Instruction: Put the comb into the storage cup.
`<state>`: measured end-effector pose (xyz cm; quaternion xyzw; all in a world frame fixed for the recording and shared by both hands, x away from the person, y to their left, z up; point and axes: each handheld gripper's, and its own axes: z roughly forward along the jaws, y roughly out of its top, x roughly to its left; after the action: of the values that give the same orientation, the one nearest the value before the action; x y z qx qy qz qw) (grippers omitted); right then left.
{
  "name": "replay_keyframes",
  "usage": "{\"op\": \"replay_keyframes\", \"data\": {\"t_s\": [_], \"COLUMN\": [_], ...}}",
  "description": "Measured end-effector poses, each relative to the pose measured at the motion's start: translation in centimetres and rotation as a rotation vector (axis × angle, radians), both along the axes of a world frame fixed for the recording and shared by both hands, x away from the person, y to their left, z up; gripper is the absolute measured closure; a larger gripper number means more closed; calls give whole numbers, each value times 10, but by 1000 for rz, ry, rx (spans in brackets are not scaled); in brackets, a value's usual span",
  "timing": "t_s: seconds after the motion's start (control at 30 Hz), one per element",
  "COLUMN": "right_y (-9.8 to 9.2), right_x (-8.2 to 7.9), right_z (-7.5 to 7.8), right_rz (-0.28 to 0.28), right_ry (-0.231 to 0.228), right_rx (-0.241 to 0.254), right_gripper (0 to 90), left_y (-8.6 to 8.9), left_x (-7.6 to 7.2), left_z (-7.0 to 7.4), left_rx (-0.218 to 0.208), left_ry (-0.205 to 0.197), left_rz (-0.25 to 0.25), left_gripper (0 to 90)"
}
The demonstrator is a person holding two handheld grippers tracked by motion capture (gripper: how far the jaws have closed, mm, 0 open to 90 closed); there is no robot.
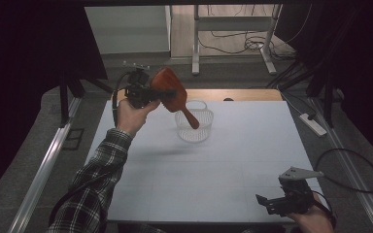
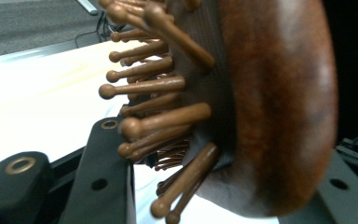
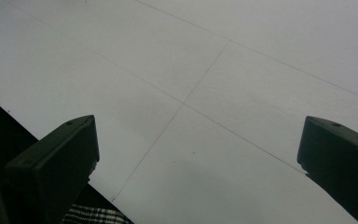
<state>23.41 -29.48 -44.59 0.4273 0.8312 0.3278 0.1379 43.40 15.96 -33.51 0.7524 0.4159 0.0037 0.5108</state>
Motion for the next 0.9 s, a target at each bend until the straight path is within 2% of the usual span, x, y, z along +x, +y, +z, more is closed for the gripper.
{"op": "replay_keyframes", "data": {"t_s": [0.43, 0.9], "right_y": [-5, -5], "right_x": [-8, -9], "right_z": [2, 2], "right_rz": [-21, -18], "right_ry": [-11, -13], "right_rx": [2, 1], "right_gripper": [0, 0], "left_y": [-12, -28], "left_x": [17, 28], "left_z": [-6, -20], "left_rx": [8, 9], "left_ry": [10, 18], "left_rz": [35, 57], "left_gripper": [569, 569]}}
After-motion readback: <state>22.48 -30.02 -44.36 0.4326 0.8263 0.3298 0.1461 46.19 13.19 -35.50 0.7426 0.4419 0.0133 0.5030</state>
